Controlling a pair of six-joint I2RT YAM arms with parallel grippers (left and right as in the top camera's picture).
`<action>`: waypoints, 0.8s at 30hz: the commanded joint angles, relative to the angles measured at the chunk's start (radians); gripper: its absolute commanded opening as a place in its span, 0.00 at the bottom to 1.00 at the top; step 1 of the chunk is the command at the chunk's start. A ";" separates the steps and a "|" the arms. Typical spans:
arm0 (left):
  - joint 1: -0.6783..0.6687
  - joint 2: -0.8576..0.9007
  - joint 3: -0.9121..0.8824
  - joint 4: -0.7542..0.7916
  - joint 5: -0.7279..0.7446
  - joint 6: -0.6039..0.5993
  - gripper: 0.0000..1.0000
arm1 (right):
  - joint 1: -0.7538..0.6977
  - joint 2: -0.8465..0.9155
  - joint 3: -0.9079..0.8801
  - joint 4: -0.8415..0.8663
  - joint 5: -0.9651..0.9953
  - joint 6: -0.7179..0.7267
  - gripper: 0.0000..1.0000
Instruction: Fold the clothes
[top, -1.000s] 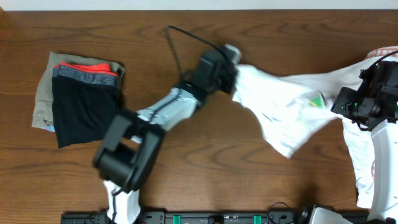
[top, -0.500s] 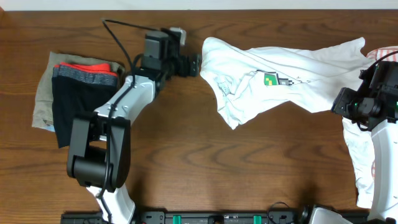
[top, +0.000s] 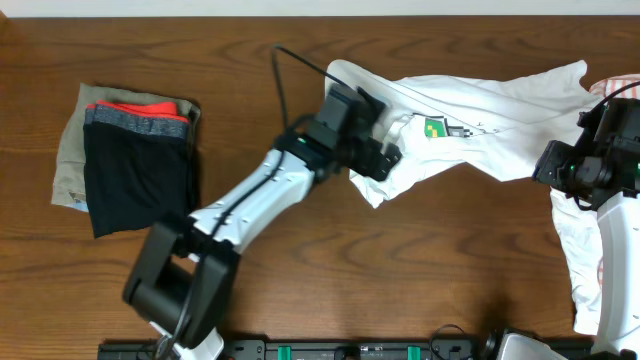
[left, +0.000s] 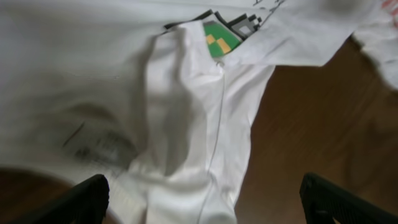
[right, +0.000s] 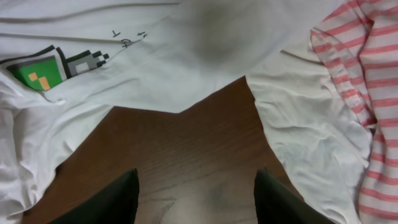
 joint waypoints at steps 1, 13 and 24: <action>-0.055 0.076 0.006 0.060 -0.101 0.065 0.98 | -0.006 -0.001 0.009 -0.001 -0.001 -0.008 0.57; -0.073 0.235 0.007 0.258 -0.172 0.108 0.98 | -0.006 -0.001 0.009 -0.001 -0.001 -0.008 0.58; -0.069 0.233 0.007 0.256 -0.172 0.108 0.07 | -0.006 -0.001 0.009 -0.004 -0.001 -0.008 0.57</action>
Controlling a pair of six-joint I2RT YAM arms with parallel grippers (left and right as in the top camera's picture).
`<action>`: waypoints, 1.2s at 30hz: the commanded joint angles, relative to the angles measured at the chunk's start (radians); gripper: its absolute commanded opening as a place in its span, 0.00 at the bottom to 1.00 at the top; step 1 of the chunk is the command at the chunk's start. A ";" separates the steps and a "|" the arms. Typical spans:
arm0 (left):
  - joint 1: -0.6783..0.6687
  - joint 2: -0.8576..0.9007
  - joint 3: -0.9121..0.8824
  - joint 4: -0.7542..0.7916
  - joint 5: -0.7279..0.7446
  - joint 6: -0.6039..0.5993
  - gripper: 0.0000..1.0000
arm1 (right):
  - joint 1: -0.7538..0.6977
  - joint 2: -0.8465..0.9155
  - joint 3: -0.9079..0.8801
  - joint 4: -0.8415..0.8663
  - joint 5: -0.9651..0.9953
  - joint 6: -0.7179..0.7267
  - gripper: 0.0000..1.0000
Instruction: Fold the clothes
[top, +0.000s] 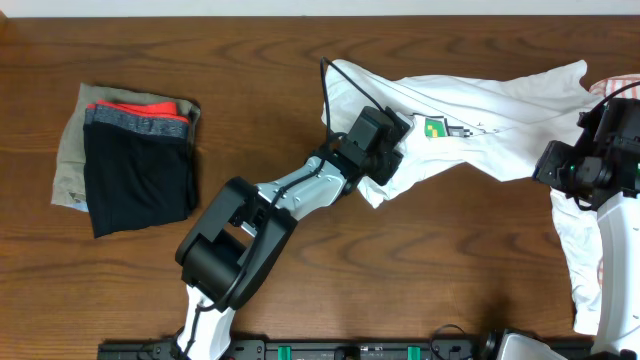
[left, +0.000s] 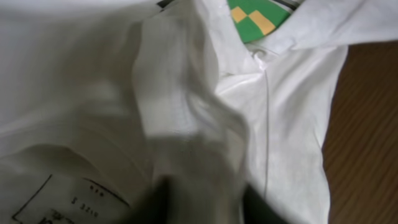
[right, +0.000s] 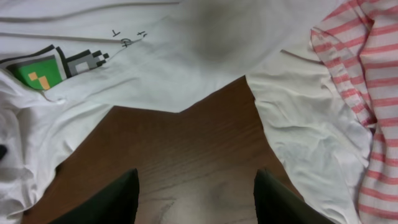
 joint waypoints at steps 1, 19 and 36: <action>0.005 -0.006 0.007 -0.010 -0.010 0.004 0.06 | -0.006 -0.001 0.009 -0.002 -0.001 -0.008 0.57; 0.018 -0.509 0.006 -0.632 -0.010 -0.061 0.06 | -0.006 -0.001 0.009 0.001 -0.001 -0.008 0.57; 0.018 -0.146 0.006 -0.075 -0.009 -0.060 0.94 | -0.006 -0.001 0.009 -0.003 -0.001 -0.008 0.57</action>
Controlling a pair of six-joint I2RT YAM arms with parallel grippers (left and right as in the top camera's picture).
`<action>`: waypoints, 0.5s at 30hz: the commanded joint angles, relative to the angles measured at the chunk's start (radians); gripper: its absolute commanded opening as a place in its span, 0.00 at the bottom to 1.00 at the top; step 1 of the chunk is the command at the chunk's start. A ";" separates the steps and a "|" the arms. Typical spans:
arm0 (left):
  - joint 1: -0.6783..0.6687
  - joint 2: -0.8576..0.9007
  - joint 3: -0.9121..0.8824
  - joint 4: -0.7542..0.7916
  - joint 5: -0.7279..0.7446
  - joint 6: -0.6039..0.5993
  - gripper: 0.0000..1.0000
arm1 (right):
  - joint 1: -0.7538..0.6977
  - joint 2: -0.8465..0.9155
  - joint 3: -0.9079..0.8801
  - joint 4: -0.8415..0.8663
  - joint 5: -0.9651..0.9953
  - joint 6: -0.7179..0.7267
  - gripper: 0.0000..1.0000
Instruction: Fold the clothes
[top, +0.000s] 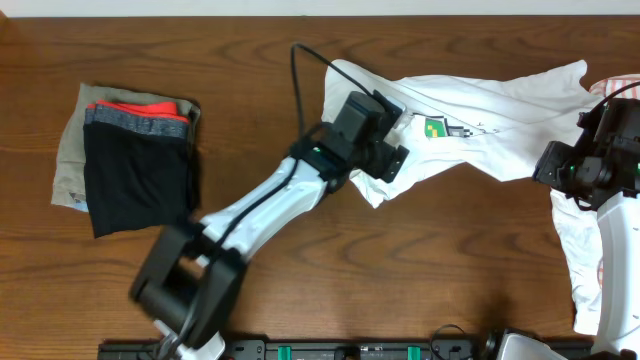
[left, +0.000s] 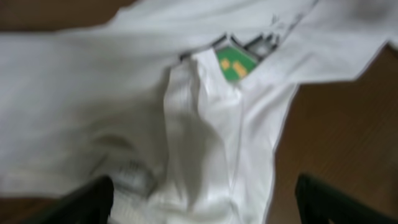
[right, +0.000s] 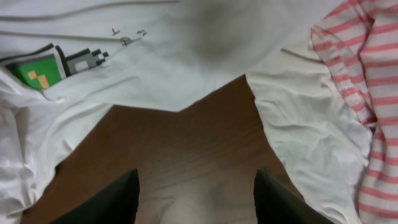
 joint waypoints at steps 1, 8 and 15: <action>0.002 0.086 0.006 0.123 -0.005 -0.005 0.94 | -0.006 -0.001 0.010 -0.001 -0.002 -0.008 0.57; 0.000 0.218 0.006 0.266 -0.002 -0.005 0.94 | -0.006 -0.001 0.010 -0.001 -0.005 -0.008 0.57; 0.000 0.270 0.006 0.254 0.000 -0.016 0.90 | -0.006 -0.001 0.010 0.000 -0.014 -0.008 0.57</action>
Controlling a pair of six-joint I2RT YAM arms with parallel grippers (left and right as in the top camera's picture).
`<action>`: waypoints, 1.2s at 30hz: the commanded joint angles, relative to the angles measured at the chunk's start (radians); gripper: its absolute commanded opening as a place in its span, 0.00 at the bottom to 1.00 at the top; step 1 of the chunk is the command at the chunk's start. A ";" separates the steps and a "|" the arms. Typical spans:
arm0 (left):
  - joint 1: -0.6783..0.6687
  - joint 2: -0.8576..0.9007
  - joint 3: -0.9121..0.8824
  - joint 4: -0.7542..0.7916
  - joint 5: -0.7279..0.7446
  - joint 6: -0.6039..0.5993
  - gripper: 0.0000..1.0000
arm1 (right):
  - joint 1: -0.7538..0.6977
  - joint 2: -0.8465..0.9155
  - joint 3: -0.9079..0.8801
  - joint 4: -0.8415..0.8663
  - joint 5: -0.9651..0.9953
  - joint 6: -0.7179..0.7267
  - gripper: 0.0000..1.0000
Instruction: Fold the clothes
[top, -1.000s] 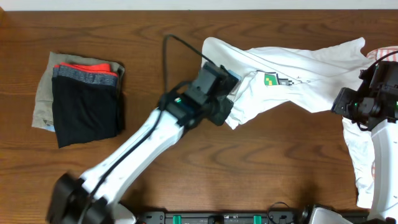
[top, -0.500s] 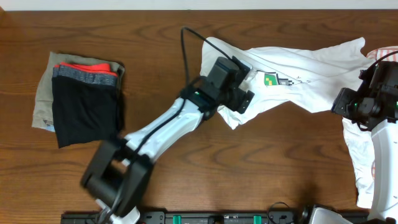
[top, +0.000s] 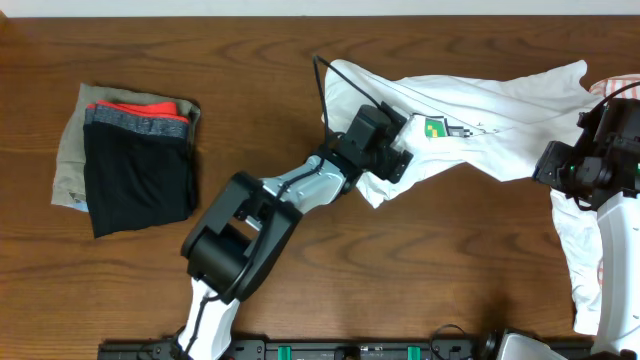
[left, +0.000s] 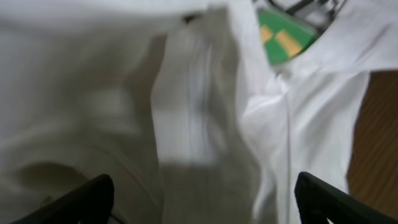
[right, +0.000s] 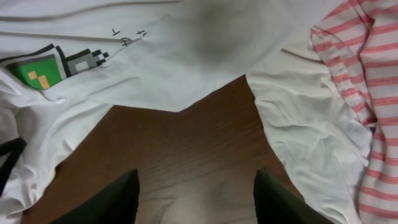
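A crumpled white t-shirt (top: 480, 120) with a green pixel print (top: 433, 127) lies across the table's far right. My left gripper (top: 392, 162) is low over the shirt's left fold. In the left wrist view it (left: 202, 208) is open, with white cloth (left: 193, 124) filling the gap and the print (left: 280, 37) just beyond. My right gripper (right: 196, 199) stands open over bare wood, between the shirt's body (right: 186, 56) and its lower part (right: 305, 137). Neither gripper holds anything.
A pink-striped garment (right: 367, 74) lies under the shirt at the far right edge (top: 615, 88). A stack of folded clothes (top: 130, 155), black on top with red and grey beneath, sits at the left. Brown wooden table (top: 400, 270) shows in front.
My left gripper has dropped from a higher, wider view of the shirt to just above the fold beside the print, still open. The shirt and the right arm have not moved.
My left gripper hung open above the shirt's left fold. Then it was down on the cloth with its fingers close together round a ridge. Then it was raised and open, the shirt lying as before. Now it is low and open again. The right gripper stayed put.
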 joint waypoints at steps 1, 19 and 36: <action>0.000 0.013 0.006 0.000 0.000 -0.012 0.84 | -0.006 -0.001 0.009 0.000 -0.015 -0.008 0.57; 0.040 -0.496 0.006 -0.681 -0.144 -0.012 0.06 | -0.006 -0.001 0.009 0.000 -0.014 -0.008 0.57; 0.184 -0.647 0.005 -1.151 -0.277 -0.008 0.06 | -0.006 0.027 0.008 -0.043 0.012 -0.008 0.57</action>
